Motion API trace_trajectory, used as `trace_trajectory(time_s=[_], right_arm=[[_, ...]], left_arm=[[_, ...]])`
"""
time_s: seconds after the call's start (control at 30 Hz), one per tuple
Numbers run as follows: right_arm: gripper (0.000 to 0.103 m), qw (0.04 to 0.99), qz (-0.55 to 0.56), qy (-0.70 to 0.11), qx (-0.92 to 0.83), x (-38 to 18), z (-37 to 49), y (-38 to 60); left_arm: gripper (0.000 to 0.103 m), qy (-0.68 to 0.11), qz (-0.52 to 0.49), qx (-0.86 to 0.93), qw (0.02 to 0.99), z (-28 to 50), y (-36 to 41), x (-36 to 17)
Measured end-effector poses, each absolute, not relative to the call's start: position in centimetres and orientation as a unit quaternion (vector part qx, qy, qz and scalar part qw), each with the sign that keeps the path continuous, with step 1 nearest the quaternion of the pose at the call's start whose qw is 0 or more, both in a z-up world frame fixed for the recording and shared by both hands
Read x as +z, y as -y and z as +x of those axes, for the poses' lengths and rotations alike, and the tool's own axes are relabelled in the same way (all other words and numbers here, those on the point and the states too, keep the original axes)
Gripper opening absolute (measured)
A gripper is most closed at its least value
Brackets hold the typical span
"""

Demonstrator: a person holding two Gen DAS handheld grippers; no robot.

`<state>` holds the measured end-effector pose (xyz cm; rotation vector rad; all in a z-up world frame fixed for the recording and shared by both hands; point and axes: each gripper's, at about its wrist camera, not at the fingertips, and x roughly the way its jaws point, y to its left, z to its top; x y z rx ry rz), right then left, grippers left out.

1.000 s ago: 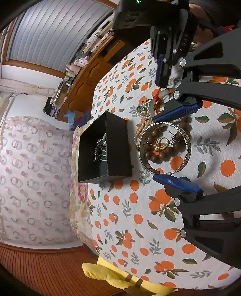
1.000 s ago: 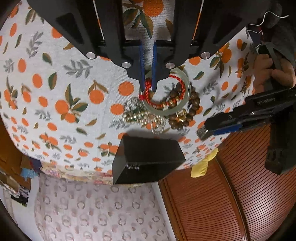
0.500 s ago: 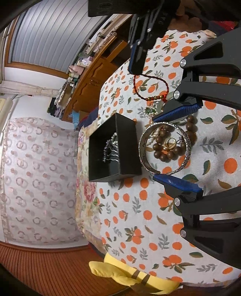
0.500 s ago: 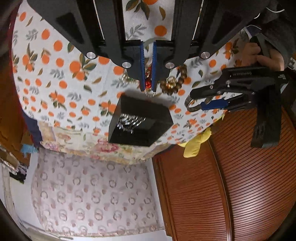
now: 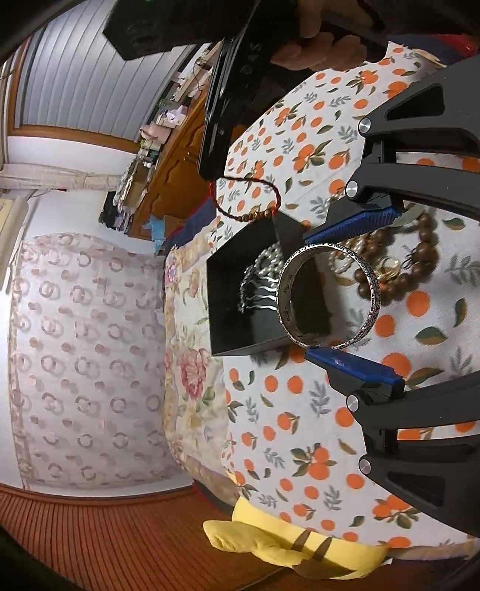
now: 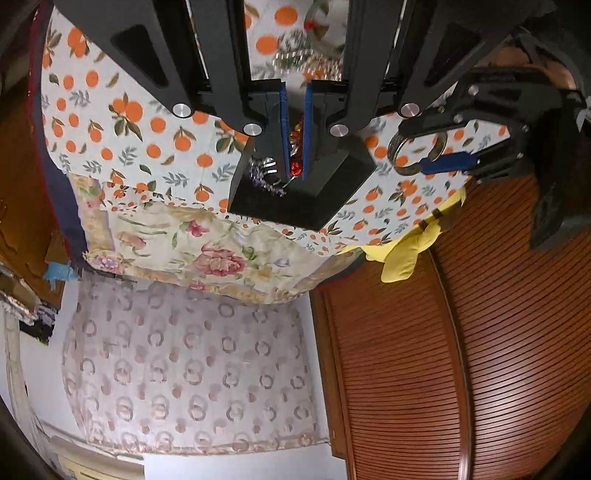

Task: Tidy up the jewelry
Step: 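Carry the silver bangle and red bracelet into the box and open both tools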

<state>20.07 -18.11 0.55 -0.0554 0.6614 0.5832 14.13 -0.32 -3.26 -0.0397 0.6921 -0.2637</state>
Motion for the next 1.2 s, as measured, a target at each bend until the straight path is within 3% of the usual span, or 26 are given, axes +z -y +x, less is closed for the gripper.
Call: trace_trajectory(time_s=[0.53, 0.57, 0.6, 0.67, 1.2], right_arm=[[0.009, 0.881, -0.010, -0.385, 0.277, -3.9, 25.9, 16.1], [0.014, 0.880, -0.010, -0.386, 0.275, -4.0, 26.0, 16.2], [0.028, 0.880, -0.007, -0.386, 0.276, -4.1, 26.0, 16.3], [0.039, 0.881, 0.001, -0.384, 0.278, -4.1, 26.0, 16.7], [0.039, 0.895, 0.027, -0.364, 0.257, -3.4, 24.1, 21.6]], left_arm=[[0.054, -0.350, -0.007, -0.117, 0.930, 18.6, 0.8, -3.2], [0.054, -0.350, -0.006, -0.117, 0.929, 18.9, 0.9, -3.1], [0.054, -0.351, -0.007, -0.117, 0.929, 19.1, 1.1, -3.1], [0.054, -0.351, -0.005, -0.117, 0.929, 19.6, 1.4, -3.1], [0.054, -0.372, 0.007, -0.106, 0.922, 23.1, 3.0, -4.4]])
